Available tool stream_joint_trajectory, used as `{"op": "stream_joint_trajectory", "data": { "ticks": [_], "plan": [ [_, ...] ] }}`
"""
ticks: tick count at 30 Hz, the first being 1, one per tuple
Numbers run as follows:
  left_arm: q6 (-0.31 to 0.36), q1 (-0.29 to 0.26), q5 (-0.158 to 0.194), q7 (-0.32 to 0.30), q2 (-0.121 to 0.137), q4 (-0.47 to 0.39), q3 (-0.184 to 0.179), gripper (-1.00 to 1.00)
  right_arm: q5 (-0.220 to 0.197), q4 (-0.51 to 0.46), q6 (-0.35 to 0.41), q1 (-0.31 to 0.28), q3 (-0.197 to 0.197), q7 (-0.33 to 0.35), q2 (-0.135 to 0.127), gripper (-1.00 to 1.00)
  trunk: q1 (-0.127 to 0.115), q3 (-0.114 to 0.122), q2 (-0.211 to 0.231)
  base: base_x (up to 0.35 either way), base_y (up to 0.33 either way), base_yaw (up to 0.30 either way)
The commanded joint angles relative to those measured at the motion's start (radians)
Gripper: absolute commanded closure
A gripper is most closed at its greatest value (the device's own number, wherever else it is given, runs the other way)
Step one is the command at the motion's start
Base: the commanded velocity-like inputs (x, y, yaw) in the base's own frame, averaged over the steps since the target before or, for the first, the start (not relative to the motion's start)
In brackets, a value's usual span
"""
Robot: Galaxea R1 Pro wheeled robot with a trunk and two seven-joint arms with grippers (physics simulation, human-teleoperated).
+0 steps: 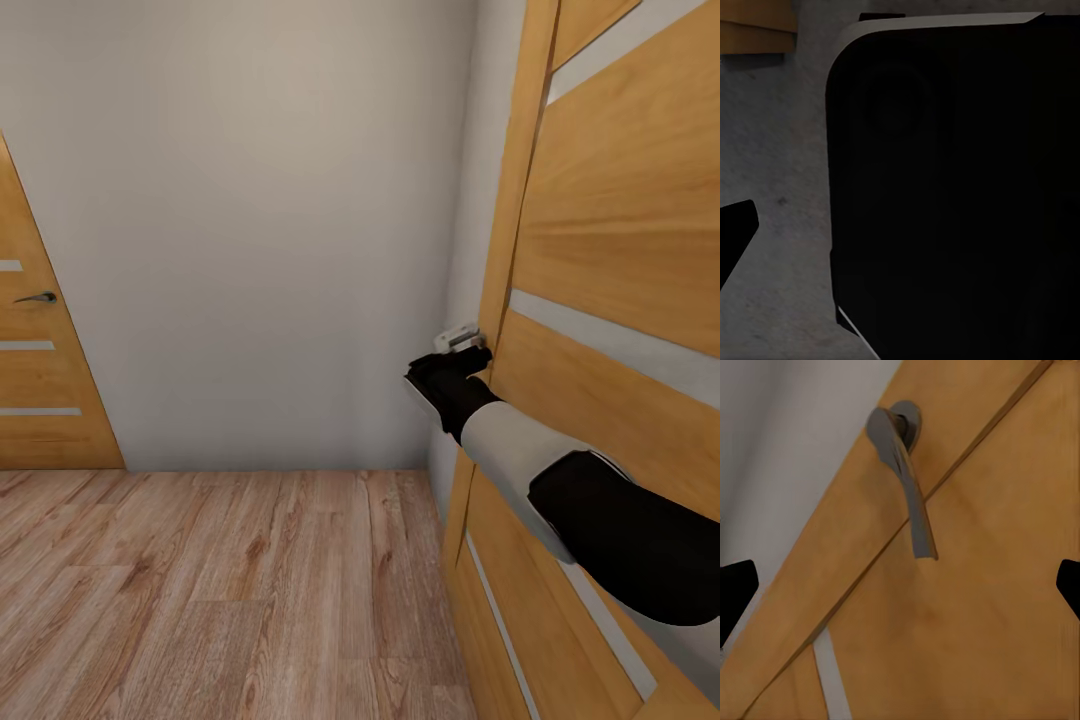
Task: Move the two storage containers from the living room to the garage. In the garage, place one container on the floor and stack the other container on top of it (either order is fine).
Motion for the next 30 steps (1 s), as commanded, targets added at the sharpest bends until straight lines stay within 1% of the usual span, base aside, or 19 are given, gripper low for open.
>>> {"op": "stream_joint_trajectory", "data": {
  "ticks": [1, 4, 6, 7, 8, 9, 10, 11, 12, 14, 15, 16, 18, 19, 20, 22, 23, 25, 30],
  "plan": [
    [-0.002, 0.000, 0.001, 0.000, 0.000, 0.000, 0.001, -1.00, -0.011, 0.000, 0.001, -0.001, 0.008, -0.002, 0.000, -1.00, 0.000, -0.001, -0.001, 0.000, 0.000, 0.000],
    [-0.002, 0.000, 0.001, 0.000, 0.000, 0.000, 0.001, -1.00, -0.013, -0.001, -0.007, -0.001, 0.005, 0.004, 0.000, -1.00, 0.000, -0.001, -0.001, 0.000, 0.000, 0.000],
    [-0.002, 0.000, 0.001, 0.000, 0.000, 0.000, 0.001, -1.00, -0.032, -0.002, -0.023, -0.002, 0.003, 0.015, 0.000, -1.00, 0.000, -0.001, -0.001, 0.000, 0.000, 0.000],
    [-0.002, 0.000, 0.001, 0.000, 0.000, 0.000, 0.001, -1.00, -0.056, -0.001, -0.040, -0.002, 0.001, 0.028, 0.000, -1.00, 0.000, -0.001, -0.001, 0.000, 0.000, 0.000],
    [-0.002, 0.000, 0.001, 0.000, 0.000, 0.000, 0.001, -1.00, -0.070, -0.001, -0.048, -0.002, 0.000, 0.035, 0.000, -1.00, 0.000, -0.001, -0.001, 0.000, 0.000, 0.000],
    [-0.002, 0.000, 0.001, 0.000, 0.001, 0.000, 0.001, -1.00, -0.111, 0.003, -0.068, -0.002, -0.001, 0.064, 0.000, -1.00, 0.000, -0.001, -0.001, 0.000, 0.000, 0.000],
    [-0.002, 0.000, 0.001, 0.000, 0.001, 0.000, 0.001, -1.00, -0.135, 0.005, -0.079, 0.000, -0.002, 0.091, 0.000, -1.00, 0.000, -0.001, -0.001, 0.000, 0.000, 0.000],
    [-0.002, 0.000, 0.001, 0.000, 0.001, 0.000, 0.001, -1.00, -0.144, 0.006, -0.084, 0.002, -0.002, 0.107, 0.000, -1.00, 0.000, -0.001, -0.001, 0.000, 0.000, 0.000],
    [-0.002, 0.000, 0.001, 0.000, 0.001, 0.000, 0.001, -1.00, -0.158, 0.007, -0.094, 0.009, -0.002, 0.141, 0.000, -1.00, 0.000, -0.001, -0.001, 0.000, 0.000, 0.000],
    [-0.002, 0.000, 0.001, 0.000, 0.001, 0.000, 0.002, -1.00, -0.174, 0.008, -0.117, 0.044, -0.003, 0.212, 0.000, -1.00, 0.000, -0.001, -0.001, 0.000, 0.000, 0.000],
    [-0.002, 0.000, 0.001, 0.000, 0.001, 0.000, 0.002, -1.00, -0.176, 0.007, -0.124, 0.056, -0.003, 0.229, 0.000, -1.00, 0.000, -0.001, -0.001, 0.000, 0.000, 0.000],
    [-0.003, 0.000, 0.001, 0.000, 0.001, 0.000, 0.002, -1.00, -0.180, 0.004, -0.146, 0.101, -0.002, 0.286, 0.000, -1.00, 0.000, -0.001, -0.001, 0.000, 0.000, 0.000],
    [-0.003, 0.000, 0.002, 0.000, 0.001, 0.000, 0.002, -1.00, -0.182, 0.002, -0.175, 0.161, -0.002, 0.387, 0.000, -1.00, 0.000, -0.001, -0.001, 0.000, 0.000, 0.000],
    [-0.002, 0.000, 0.002, 0.000, 0.001, 0.000, 0.002, -1.00, -0.183, 0.002, -0.182, 0.175, -0.002, 0.415, 0.000, -1.00, 0.000, -0.001, -0.001, 0.000, 0.000, 0.000],
    [-0.002, 0.000, 0.002, 0.000, 0.001, 0.000, 0.002, -1.00, -0.183, 0.002, -0.198, 0.214, -0.002, 0.500, 0.000, -1.00, 0.000, -0.001, -0.001, 0.000, 0.000, 0.000],
    [-0.002, 0.000, 0.002, 0.000, 0.001, 0.000, 0.002, -1.00, -0.184, 0.007, -0.215, 0.253, -0.002, 0.588, 0.000, -1.00, 0.000, -0.001, -0.001, 0.000, 0.000, 0.000],
    [-0.002, 0.000, 0.002, 0.000, 0.001, 0.000, 0.002, -1.00, -0.184, 0.009, -0.226, 0.269, -0.002, 0.613, 0.000, -1.00, 0.000, -0.001, -0.001, 0.000, 0.000, 0.000],
    [-0.002, 0.000, 0.003, 0.000, 0.001, 0.000, 0.002, -1.00, -0.179, 0.013, -0.254, 0.306, -0.001, 0.643, 0.000, -1.00, 0.000, -0.001, -0.001, 0.000, 0.000, 0.000],
    [-0.002, 0.000, 0.003, 0.000, 0.001, 0.000, 0.002, -1.00, -0.173, 0.018, -0.304, 0.383, 0.002, 0.663, 0.000, -1.00, 0.000, -0.001, -0.001, 0.000, 0.000, 0.000]
  ]
}}
